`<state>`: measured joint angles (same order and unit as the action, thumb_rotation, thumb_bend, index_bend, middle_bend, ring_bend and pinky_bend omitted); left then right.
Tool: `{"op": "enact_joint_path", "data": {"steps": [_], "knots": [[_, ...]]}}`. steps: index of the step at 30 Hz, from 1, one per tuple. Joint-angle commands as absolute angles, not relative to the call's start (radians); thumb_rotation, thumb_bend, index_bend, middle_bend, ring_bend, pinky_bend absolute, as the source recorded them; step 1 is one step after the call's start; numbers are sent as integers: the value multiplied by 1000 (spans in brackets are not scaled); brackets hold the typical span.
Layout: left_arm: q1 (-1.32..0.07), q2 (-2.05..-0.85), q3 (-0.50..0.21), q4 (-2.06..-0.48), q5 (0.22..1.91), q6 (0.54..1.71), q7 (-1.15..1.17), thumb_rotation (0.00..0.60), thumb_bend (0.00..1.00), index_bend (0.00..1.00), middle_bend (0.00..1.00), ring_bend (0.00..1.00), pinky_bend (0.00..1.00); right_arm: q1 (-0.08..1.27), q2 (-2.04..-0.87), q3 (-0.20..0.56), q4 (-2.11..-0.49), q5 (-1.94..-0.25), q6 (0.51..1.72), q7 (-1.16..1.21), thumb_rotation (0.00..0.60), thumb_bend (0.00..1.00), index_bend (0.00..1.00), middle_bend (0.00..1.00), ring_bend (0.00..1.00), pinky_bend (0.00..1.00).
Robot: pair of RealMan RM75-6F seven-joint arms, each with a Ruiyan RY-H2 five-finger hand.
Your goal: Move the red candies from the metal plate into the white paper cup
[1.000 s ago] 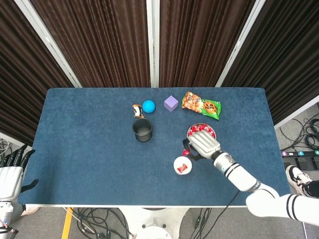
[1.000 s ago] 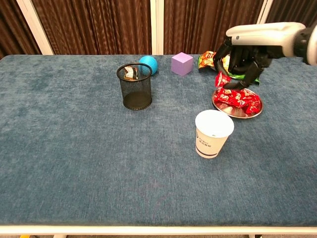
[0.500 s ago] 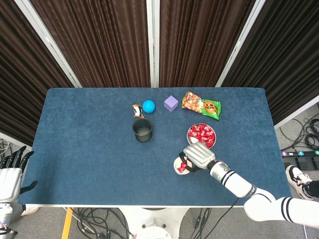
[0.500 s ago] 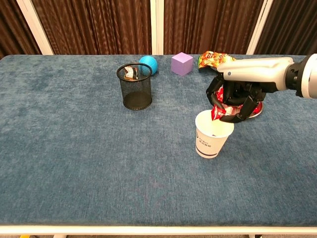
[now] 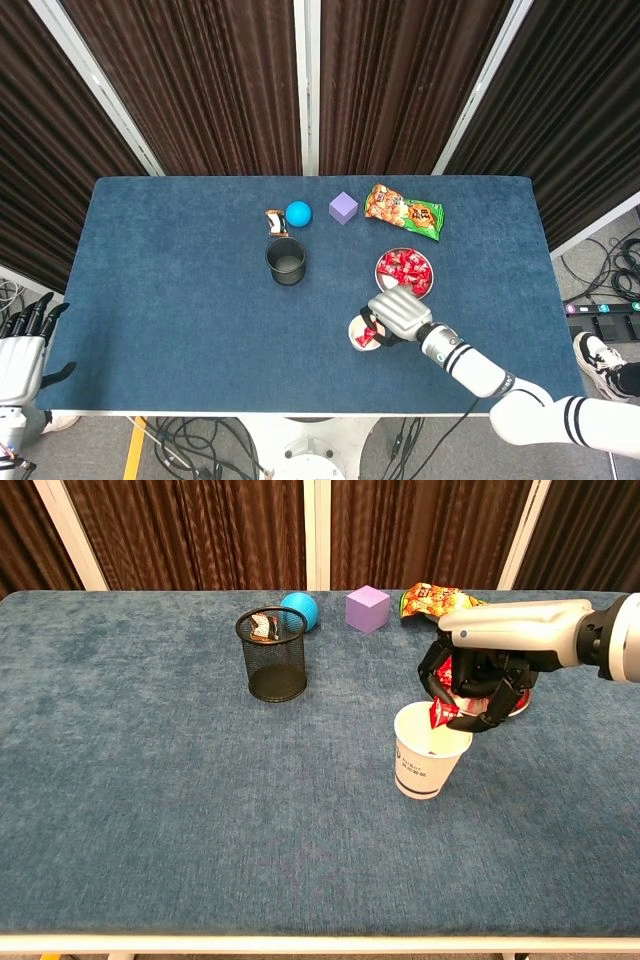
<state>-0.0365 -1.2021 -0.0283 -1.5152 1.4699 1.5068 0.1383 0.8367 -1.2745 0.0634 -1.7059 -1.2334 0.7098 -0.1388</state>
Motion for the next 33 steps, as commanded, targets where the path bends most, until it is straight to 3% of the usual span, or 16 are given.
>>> {"op": "enact_joint_path", "data": {"steps": [1,16,26,33], "knots": [[-37,-1202,-29,-1515,1470,1506,139,600,1,214,161,140,194,839,-1274,58,-1705,-1236,702,-142,600,283,299,952,915,1000],[-38,-1208,-29,-1507,1471,1505,133,600,1,214,161,140,194,845,-1287,58,-1698,-1227,704,-155,600,146,201,952,914,1000],[-42,-1207,-30,-1509,1475,1503,134,600,1,214,161,140,194,809,-1227,103,-1687,-1201,775,-98,600,154,200,952,915,1000],[-45,-1208,-29,-1514,1479,1502,135,600,1,214,161,140,194,815,-1273,107,-1536,-1037,773,-192,600,212,299,953,916,1000]]}}
